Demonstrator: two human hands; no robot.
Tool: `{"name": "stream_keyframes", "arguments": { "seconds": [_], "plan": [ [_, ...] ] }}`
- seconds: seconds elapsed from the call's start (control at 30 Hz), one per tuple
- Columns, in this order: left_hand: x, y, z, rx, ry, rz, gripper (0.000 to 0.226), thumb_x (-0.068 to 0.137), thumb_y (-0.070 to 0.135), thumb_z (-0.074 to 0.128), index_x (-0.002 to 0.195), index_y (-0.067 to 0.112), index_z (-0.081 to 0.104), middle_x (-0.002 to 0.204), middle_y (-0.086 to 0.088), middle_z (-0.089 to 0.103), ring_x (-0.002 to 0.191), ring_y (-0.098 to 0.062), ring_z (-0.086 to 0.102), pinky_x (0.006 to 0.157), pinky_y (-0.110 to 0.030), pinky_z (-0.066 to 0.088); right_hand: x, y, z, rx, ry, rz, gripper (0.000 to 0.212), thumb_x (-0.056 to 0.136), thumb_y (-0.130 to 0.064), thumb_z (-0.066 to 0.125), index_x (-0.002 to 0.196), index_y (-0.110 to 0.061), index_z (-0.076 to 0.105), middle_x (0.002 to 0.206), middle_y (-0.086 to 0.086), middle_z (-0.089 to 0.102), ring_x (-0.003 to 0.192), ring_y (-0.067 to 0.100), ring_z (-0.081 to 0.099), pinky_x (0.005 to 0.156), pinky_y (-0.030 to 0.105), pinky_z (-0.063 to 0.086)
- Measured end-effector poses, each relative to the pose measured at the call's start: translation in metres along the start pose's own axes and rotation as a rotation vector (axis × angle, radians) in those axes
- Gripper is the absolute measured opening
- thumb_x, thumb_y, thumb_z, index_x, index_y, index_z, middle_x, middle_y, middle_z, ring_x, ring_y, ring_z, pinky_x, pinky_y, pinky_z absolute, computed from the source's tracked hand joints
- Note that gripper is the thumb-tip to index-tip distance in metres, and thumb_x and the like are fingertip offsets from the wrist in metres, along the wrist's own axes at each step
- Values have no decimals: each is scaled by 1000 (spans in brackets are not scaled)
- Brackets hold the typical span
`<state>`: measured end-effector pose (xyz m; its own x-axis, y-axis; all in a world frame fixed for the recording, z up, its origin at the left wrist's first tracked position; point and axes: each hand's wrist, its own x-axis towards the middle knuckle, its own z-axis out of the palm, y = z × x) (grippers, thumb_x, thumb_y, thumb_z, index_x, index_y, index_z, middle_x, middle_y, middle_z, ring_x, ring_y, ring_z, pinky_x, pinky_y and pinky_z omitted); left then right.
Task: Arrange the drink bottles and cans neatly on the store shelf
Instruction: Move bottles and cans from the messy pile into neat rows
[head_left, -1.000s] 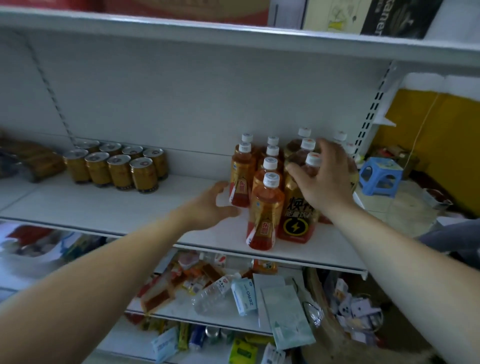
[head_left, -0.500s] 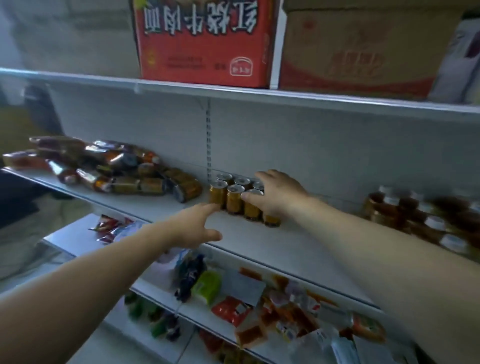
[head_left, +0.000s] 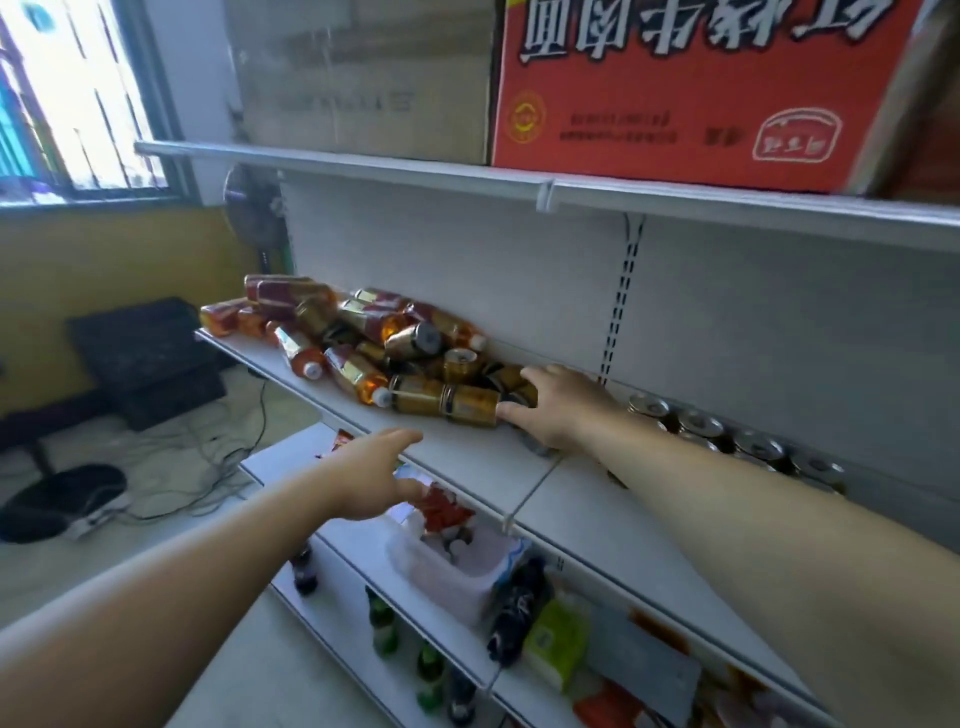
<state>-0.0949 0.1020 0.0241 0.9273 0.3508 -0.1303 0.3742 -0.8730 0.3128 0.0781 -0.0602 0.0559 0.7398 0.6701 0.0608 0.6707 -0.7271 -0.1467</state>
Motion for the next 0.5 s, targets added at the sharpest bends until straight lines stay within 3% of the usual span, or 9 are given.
{"name": "stream_keyframes", "arguments": {
  "seconds": [0.5],
  "plan": [
    [168, -165, -80, 3, 110, -158, 76, 86, 46, 61, 149, 25, 24, 154, 2, 28, 130, -21, 44, 104, -33, 39, 270, -121, 23, 109, -23, -174, 76, 87, -65, 48, 150, -27, 29, 151, 6, 38, 129, 29, 45, 99, 42, 42]
  ]
}}
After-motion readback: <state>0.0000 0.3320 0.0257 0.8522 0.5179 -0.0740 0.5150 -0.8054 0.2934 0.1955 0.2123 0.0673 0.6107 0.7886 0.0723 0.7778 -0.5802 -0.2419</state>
